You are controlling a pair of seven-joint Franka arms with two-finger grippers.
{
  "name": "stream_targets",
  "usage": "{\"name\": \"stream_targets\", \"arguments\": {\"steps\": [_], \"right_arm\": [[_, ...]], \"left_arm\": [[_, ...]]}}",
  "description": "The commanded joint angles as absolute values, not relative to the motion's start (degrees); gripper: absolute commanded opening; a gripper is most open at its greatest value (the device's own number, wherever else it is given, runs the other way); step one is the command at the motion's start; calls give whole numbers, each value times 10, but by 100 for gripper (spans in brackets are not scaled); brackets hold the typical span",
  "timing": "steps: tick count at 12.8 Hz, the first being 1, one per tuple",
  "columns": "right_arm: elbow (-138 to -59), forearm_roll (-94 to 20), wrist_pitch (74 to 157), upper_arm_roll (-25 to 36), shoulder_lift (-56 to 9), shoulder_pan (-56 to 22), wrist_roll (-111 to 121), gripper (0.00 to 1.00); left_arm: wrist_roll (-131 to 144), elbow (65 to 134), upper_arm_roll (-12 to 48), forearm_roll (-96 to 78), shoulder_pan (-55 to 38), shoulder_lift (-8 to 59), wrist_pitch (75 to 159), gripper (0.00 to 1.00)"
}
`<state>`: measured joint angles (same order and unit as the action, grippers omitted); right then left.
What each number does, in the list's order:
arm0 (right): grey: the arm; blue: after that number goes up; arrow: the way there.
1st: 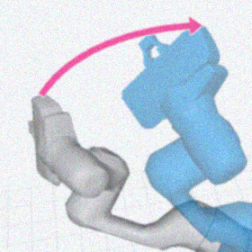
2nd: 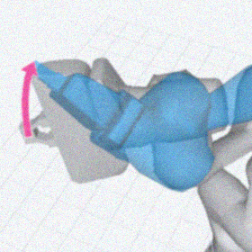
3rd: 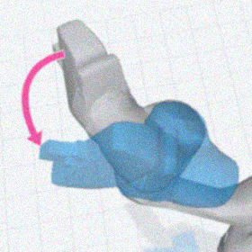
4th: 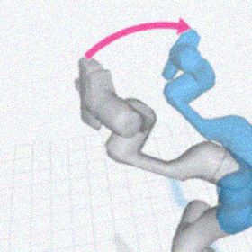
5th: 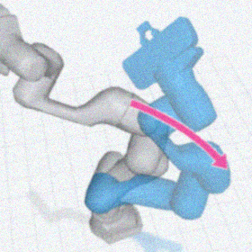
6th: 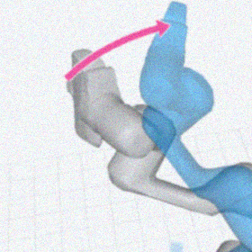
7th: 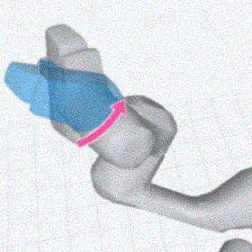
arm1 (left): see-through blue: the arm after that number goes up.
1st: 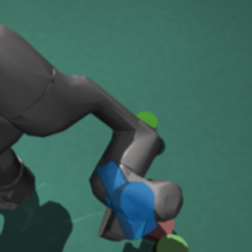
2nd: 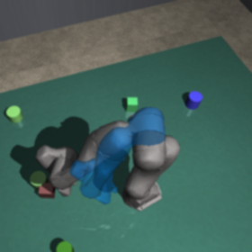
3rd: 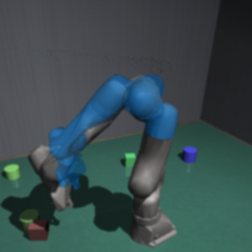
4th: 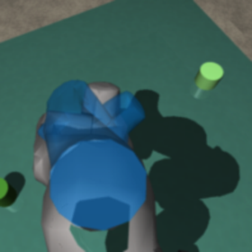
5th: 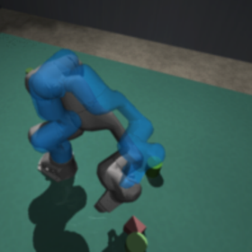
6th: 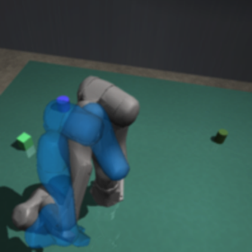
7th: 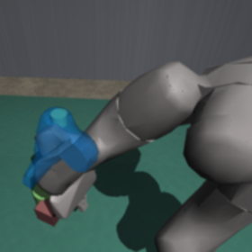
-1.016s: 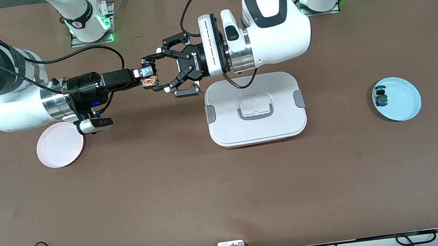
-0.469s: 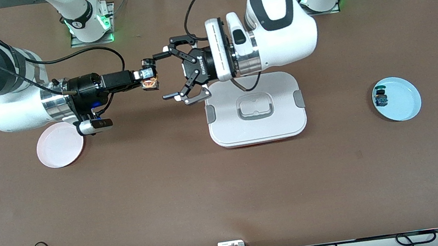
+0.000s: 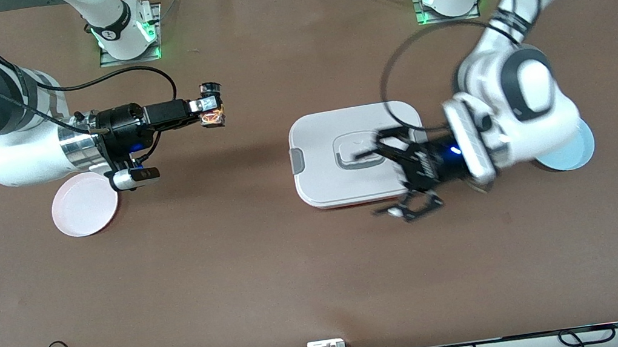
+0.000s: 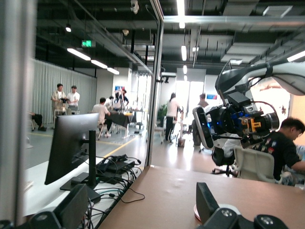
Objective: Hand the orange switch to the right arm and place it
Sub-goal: 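Move the switch toward the white plate while the left gripper withdraws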
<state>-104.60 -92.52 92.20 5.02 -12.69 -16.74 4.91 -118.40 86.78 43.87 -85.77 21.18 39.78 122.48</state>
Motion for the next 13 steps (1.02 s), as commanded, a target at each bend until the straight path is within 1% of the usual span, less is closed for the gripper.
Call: {"name": "stream_targets", "arguments": {"steps": [1, 2, 4, 5, 6, 8, 10, 12, 13], "right_arm": [[-1053, -870, 911, 53, -124, -146, 57, 0], [-1050, -821, 907, 54, -124, -137, 63, 0], [-1049, -755, 905, 54, -120, -130, 80, 0], [-1047, -714, 905, 54, -119, -127, 81, 0], [-1046, -675, 905, 54, -117, -126, 85, 0], [-1046, -588, 904, 54, -114, -120, 103, 0], [-1047, -473, 905, 54, -114, -113, 145, 0], [-1048, -336, 908, 54, -114, -104, 232, 0], [-1048, -274, 912, 54, -114, -99, 263, 0]], "left_arm": [[-1209, 804, 380, -854, 224, 462, 1088, 100], [-1206, 784, 340, -846, 221, 475, 1043, 100], [-1206, 775, 299, -837, 254, 490, 1014, 100], [-1203, 757, 268, -799, 265, 488, 1012, 100], [-1200, 720, 233, -745, 265, 488, 1009, 100], [-1164, 643, 173, -643, 272, 487, 954, 100], [-1060, 608, 125, -592, 284, 484, 922, 100], [-1024, 558, 75, -513, 285, 481, 925, 100], [-1021, 534, 63, -485, 285, 482, 928, 100]]}}
